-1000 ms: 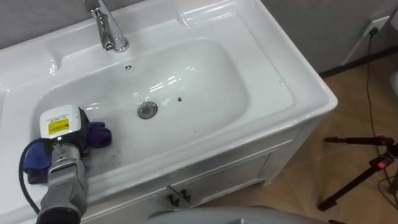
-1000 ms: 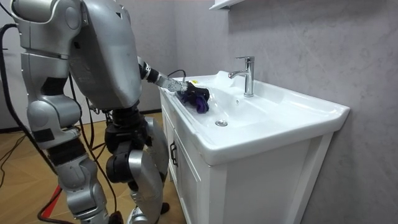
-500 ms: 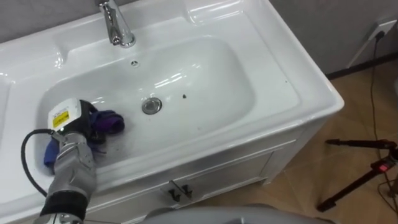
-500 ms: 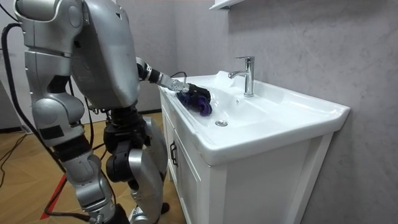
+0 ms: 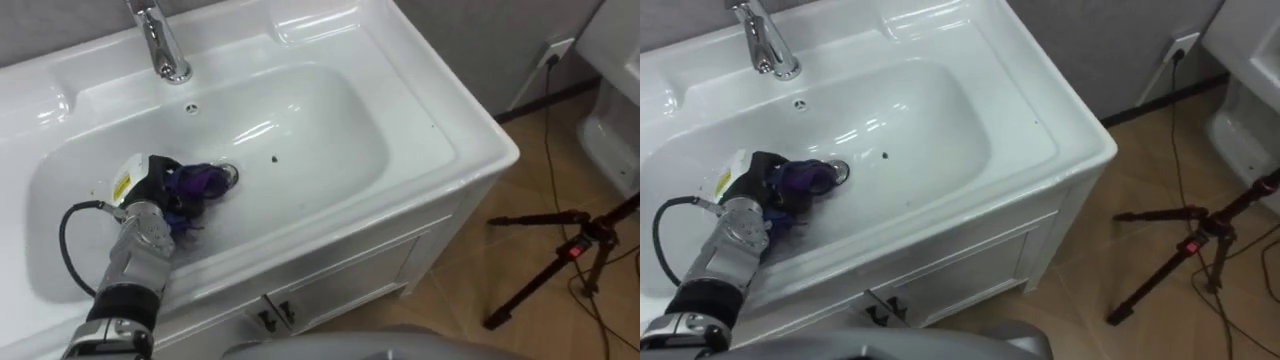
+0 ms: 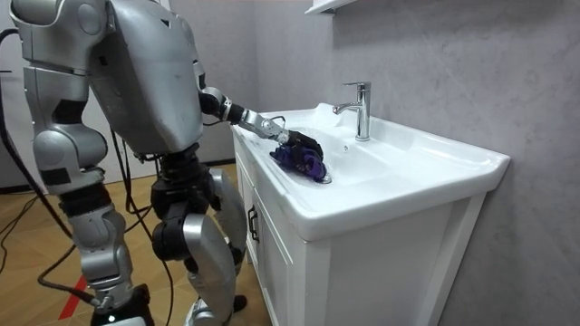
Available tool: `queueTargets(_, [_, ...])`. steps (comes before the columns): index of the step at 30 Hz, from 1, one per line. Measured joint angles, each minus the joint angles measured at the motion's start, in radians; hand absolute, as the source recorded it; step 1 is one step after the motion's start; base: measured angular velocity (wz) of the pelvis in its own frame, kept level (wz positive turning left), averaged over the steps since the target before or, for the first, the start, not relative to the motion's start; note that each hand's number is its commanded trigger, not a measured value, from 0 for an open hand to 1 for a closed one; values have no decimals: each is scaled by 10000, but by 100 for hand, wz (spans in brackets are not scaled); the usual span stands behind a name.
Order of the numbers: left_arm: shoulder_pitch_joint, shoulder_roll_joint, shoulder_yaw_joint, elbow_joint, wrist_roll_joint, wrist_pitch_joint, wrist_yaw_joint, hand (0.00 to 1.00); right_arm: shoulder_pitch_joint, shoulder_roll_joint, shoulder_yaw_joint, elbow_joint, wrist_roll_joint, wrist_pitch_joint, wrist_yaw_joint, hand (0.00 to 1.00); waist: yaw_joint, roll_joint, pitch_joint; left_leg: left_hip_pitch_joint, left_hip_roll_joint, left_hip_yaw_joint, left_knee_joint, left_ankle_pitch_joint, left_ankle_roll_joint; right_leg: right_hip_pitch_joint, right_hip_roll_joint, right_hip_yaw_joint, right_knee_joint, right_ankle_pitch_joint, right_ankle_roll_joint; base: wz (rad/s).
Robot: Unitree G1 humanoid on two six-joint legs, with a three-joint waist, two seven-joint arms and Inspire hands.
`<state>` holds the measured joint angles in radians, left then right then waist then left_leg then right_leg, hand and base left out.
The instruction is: Wipe basin
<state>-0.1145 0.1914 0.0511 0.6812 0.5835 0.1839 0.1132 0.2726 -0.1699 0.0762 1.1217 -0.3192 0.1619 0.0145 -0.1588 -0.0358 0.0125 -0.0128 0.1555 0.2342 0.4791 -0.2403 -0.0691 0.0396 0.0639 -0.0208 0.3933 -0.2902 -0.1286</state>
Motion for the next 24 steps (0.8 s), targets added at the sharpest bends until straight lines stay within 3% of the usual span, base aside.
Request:
queueTargets(5, [-295,-310,-185,0,-539,78,-454,100,233,90,12,-131,-12,143,230,0,-112,28,-10,2,127,34,282,-264,9,170,73,219,-154,120,122,-14])
queueTargets(7, [-359,-321,-192,-3,-778,161,-552,100,386,172,22,-389,-45,281,275,0,-254,66,-27,-17,220,196,552,-356,58,194,89,211,-178,133,153,-5])
queueTargets(10, [-370,-314,-189,-10,-1024,321,-575,100,492,241,187,-758,-40,485,338,0,-300,43,-48,73,408,798,838,-386,73,221,95,327,-154,121,197,-12])
queueTargets(15, [-411,-319,-188,-45,-1014,506,-703,100,694,243,179,-1310,-138,796,584,0,-414,61,-23,83,587,994,1061,-430,110,266,185,460,-115,146,230,-10])
queueTargets(19, [-413,-320,-201,-293,-1011,597,-861,100,880,231,163,-1555,-307,804,663,0,-575,81,-32,91,680,1204,1119,-429,110,209,220,459,-62,158,210,-1])
queueTargets(22, [-412,-357,-210,-422,-1147,597,-904,100,989,213,159,-1565,-342,804,651,0,-603,37,22,53,932,1451,1441,-439,105,314,340,584,-48,184,158,-11])
queueTargets(24, [-414,-367,-240,-567,-1154,575,-1011,100,1002,214,103,-1618,-361,805,624,0,-584,42,33,48,933,1464,1367,-457,92,271,366,668,1,171,139,-11])
